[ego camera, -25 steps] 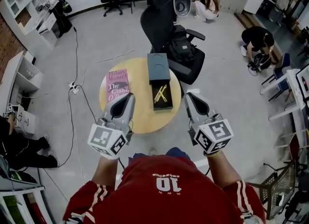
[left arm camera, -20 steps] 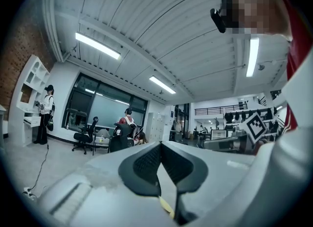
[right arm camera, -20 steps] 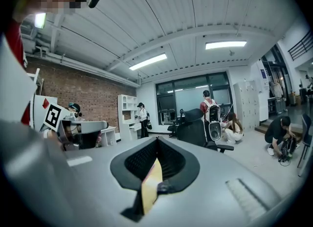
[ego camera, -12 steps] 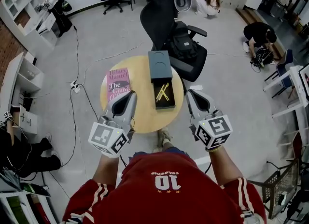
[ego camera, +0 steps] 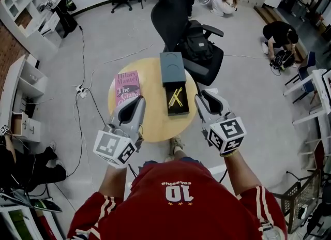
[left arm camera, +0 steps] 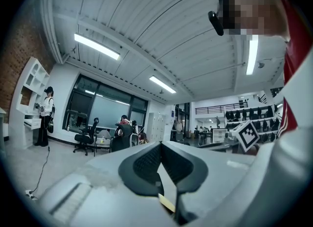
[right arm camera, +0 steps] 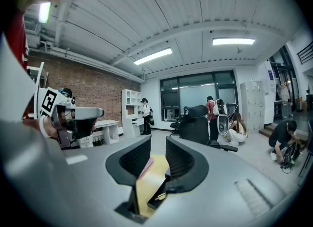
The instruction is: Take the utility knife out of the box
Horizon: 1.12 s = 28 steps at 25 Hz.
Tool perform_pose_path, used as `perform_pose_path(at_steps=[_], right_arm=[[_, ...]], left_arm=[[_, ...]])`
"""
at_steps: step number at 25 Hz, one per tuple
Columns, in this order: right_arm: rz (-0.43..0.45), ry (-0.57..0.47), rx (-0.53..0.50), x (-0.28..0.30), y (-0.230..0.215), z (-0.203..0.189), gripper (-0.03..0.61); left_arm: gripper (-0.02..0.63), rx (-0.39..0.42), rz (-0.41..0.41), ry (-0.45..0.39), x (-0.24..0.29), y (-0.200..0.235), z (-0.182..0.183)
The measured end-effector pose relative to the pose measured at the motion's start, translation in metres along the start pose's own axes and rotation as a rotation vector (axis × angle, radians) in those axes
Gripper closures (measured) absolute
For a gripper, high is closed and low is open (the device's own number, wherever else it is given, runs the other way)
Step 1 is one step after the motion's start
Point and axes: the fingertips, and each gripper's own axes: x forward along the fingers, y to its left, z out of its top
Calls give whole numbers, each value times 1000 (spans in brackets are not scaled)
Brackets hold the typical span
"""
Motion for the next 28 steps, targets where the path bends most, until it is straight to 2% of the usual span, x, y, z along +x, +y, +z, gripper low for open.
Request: perform_pose_path(at_steps=[5, 12, 19, 28], right_arm=[[31, 12, 13, 13, 0, -7, 459], [70, 88, 10, 46, -7, -41, 459], [72, 204, 9, 81, -26, -93, 456], [96, 393, -19, 127, -42, -179, 446]], left_arm=[[611, -5, 9, 3, 2, 5, -2], [611, -9, 23, 17, 7, 16, -6], [611, -29, 30, 35, 22, 27, -14], [611, -66, 31, 77, 39, 39, -37]])
